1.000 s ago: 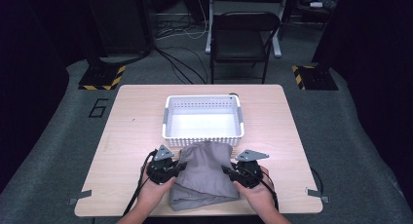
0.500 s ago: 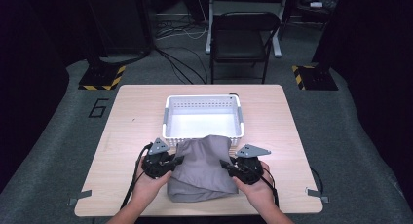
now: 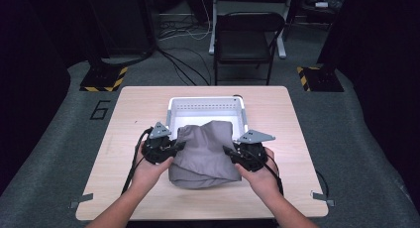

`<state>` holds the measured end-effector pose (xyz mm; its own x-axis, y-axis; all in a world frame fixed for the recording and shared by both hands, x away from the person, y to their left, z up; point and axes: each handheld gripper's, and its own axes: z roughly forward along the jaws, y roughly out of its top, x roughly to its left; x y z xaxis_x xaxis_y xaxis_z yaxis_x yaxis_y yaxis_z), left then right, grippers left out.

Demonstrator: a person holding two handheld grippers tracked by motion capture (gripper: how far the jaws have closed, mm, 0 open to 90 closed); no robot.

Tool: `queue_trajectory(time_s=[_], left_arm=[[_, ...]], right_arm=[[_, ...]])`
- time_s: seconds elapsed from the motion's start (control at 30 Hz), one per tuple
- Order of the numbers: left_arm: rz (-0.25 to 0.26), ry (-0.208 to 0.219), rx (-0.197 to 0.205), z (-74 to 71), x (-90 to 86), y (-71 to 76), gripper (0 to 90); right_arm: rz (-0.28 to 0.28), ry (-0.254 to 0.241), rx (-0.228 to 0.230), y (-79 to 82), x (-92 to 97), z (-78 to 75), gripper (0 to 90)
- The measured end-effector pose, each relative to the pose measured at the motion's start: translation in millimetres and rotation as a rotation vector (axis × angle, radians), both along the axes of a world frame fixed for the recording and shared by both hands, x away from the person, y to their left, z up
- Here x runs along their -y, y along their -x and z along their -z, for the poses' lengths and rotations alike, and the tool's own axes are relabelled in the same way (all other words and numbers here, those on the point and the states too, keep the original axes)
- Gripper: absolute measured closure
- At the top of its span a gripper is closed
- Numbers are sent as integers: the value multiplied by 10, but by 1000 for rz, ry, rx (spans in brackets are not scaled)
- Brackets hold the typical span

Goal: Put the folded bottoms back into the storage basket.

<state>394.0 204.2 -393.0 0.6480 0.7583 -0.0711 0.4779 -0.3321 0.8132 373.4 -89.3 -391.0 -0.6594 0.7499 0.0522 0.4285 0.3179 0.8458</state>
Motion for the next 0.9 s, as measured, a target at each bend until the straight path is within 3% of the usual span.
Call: queue_trajectory(time_s=[0.27,0.5,0.67,0.9], left_arm=[[-18,-9,15,-134,-16,-193,776],[-30,-21,42,-296,-3,-317,776],[-35,-12,40,-361,5,-409,775],[-39,-22,44,-418,19,-540,775]], right_arm=[[22,15,-21,-222,-8,-104,720],[22,33,3,-358,-15,-259,720],[25,39,14,-439,-23,-341,720],[43,33,-13,-550,-17,-368,720]])
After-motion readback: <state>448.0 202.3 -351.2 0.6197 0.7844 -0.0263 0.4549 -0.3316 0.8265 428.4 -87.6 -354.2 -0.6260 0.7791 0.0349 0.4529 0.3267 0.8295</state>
